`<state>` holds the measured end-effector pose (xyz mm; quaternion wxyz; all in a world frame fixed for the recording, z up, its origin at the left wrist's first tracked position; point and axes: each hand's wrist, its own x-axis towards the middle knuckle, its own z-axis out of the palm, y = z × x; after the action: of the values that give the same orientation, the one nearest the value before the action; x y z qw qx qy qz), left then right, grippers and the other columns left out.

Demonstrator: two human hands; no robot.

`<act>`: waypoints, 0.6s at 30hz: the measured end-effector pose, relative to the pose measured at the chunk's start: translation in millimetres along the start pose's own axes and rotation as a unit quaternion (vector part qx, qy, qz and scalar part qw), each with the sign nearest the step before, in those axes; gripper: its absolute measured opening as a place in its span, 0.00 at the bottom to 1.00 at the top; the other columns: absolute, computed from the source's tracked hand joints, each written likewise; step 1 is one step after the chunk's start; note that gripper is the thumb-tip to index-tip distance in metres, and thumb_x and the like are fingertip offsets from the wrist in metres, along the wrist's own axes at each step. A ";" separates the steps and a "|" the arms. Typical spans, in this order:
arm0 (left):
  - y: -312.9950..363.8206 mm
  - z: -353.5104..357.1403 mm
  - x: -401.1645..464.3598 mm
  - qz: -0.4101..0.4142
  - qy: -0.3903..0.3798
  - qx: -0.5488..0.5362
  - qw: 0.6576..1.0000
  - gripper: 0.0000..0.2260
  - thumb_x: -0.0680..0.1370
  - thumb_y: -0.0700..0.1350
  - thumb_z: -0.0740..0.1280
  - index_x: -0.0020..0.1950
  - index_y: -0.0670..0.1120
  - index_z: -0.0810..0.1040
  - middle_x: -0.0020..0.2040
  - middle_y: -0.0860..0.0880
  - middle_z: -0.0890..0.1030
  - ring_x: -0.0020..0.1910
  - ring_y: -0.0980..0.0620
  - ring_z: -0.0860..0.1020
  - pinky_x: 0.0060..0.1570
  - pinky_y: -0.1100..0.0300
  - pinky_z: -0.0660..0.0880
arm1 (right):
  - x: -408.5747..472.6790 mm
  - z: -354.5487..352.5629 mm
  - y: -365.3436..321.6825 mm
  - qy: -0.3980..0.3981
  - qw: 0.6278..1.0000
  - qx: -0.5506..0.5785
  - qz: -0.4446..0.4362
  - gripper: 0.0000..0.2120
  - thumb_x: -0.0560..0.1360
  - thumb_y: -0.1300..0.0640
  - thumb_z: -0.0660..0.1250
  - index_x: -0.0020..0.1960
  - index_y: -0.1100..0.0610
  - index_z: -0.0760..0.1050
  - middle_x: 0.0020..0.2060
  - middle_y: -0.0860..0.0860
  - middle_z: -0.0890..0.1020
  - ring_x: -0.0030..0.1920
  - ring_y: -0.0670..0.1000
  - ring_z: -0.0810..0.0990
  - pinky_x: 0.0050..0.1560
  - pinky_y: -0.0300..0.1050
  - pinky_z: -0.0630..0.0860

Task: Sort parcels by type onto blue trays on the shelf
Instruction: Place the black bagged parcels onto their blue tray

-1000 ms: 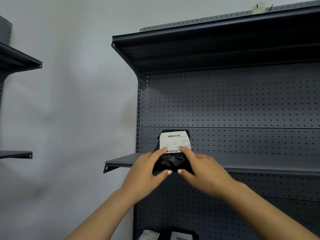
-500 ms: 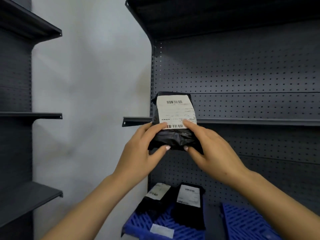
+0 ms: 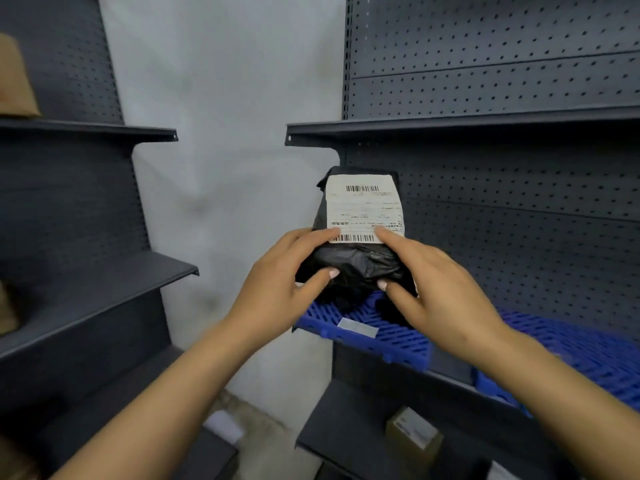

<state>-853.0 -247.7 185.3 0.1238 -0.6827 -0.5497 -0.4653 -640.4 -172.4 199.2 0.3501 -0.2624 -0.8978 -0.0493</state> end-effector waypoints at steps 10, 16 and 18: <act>-46.0 58.0 -28.1 -0.066 -0.067 -0.023 0.995 0.20 0.75 0.44 0.70 0.66 0.55 0.74 0.59 0.59 0.76 0.58 0.58 0.74 0.58 0.65 0.70 | -23.2 61.9 33.8 -0.091 0.994 0.013 0.065 0.30 0.78 0.51 0.62 0.76 0.45 0.52 0.68 0.47 0.70 0.66 0.50 0.67 0.69 0.46 0.58; -89.4 101.7 -8.6 -0.081 -0.100 -0.046 0.991 0.19 0.75 0.44 0.70 0.66 0.54 0.74 0.58 0.60 0.76 0.56 0.62 0.73 0.55 0.75 0.66 | -3.2 101.4 70.0 -0.122 0.987 -0.010 0.104 0.29 0.79 0.50 0.61 0.75 0.44 0.52 0.71 0.46 0.68 0.69 0.50 0.65 0.73 0.51 0.53; -108.0 113.7 2.7 -0.078 -0.113 -0.052 0.989 0.19 0.76 0.44 0.69 0.66 0.54 0.74 0.57 0.62 0.75 0.54 0.65 0.71 0.53 0.79 0.64 | 8.4 114.3 82.4 -0.134 0.984 -0.029 0.112 0.29 0.79 0.50 0.61 0.76 0.45 0.52 0.71 0.46 0.68 0.69 0.50 0.65 0.73 0.51 0.51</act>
<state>-889.8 -129.1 89.4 -0.0114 -0.6916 -0.5863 -0.4217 -672.8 -67.0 111.1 0.2227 -0.3750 -0.8999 -0.0001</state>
